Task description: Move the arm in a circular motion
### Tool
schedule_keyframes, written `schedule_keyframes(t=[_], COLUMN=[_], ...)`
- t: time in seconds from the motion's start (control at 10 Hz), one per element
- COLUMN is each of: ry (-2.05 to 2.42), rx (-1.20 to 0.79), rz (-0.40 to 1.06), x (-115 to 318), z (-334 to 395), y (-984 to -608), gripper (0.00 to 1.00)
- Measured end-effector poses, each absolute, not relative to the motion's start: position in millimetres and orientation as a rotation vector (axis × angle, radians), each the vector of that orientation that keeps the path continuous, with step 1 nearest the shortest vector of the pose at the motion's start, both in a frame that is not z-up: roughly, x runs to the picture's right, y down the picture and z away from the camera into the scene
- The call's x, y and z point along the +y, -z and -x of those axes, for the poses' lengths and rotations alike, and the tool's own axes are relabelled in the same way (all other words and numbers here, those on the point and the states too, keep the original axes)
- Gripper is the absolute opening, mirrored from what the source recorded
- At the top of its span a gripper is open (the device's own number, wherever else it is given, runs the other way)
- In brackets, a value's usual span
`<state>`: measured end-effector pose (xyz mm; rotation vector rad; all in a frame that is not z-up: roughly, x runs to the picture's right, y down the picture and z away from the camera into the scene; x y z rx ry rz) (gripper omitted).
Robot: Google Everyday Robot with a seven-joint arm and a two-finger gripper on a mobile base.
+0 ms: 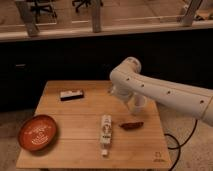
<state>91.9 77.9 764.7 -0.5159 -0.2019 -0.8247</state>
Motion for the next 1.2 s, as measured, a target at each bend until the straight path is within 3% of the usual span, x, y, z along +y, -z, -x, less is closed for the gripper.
schedule_keyframes(t=[1.2], ry=[0.972], rx=[-0.242], rz=[0.495], x=[88.0], z=[-68.8], y=[-767.8], gripper=[0.80])
